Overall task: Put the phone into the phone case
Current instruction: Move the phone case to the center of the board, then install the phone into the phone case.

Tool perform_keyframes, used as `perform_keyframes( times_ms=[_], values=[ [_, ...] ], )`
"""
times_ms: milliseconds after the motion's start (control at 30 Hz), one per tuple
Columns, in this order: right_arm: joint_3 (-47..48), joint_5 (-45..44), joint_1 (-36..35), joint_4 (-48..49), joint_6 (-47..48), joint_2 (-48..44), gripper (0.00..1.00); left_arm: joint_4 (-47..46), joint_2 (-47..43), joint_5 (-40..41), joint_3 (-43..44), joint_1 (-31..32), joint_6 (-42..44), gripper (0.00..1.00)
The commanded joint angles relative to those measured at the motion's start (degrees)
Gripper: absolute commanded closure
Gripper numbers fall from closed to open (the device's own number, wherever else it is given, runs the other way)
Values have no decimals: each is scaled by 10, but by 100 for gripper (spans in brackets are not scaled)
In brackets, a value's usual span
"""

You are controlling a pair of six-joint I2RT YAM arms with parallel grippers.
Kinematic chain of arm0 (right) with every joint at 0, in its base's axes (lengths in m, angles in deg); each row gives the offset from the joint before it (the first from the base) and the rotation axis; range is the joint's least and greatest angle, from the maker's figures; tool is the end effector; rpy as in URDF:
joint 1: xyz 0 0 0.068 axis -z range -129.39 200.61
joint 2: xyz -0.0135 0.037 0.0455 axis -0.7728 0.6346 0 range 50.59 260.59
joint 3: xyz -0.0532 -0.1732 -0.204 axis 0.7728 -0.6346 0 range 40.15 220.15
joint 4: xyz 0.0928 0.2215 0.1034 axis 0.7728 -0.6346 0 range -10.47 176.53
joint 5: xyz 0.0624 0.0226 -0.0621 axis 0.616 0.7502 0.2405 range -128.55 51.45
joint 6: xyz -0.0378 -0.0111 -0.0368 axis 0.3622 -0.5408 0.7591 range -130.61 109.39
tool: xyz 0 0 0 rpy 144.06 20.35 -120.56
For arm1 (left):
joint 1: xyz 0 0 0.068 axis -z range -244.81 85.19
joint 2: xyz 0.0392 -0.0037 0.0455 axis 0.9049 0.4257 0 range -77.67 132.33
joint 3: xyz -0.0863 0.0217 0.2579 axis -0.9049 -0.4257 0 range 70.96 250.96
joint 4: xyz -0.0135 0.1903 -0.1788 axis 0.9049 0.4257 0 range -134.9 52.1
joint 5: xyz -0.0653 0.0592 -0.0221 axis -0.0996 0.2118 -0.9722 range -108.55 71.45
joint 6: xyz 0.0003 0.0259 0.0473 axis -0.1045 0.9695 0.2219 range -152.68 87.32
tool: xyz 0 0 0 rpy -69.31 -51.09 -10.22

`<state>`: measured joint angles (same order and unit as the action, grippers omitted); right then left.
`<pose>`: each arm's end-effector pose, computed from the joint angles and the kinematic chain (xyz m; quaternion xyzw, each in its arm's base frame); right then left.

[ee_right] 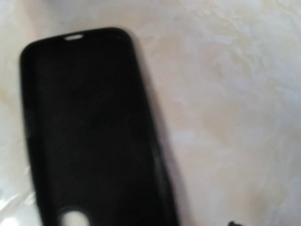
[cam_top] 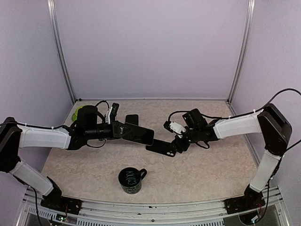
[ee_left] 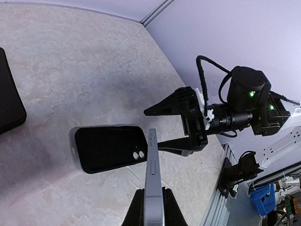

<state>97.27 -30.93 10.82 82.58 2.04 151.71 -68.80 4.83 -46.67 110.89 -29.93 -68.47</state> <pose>0.2752 0.2354 0.1644 -0.4328 0.8250 0.1443 0.3335 0.2417 -0.1890 0.2200 0.1353 0.7892 -0.4881 0.3472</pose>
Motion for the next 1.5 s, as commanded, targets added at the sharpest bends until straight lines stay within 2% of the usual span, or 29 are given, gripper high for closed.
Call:
perform_keyframes(
  times_ms=[0,367,800,1100,1467],
  values=[
    [-36,-27,-33,5,-44,-36,27,-25,17,-5,34,1,-4,100],
    [-105,-112,-64,14,-102,-67,16,9,95,-8,104,17,-5,100],
    [-116,-153,-66,60,-144,-28,14,22,181,-15,160,41,-18,100],
    [-101,-222,-65,55,-154,4,11,30,217,-3,176,46,-40,100],
    [-106,-204,-56,46,-144,-27,6,10,232,15,189,41,-87,100]
  ],
)
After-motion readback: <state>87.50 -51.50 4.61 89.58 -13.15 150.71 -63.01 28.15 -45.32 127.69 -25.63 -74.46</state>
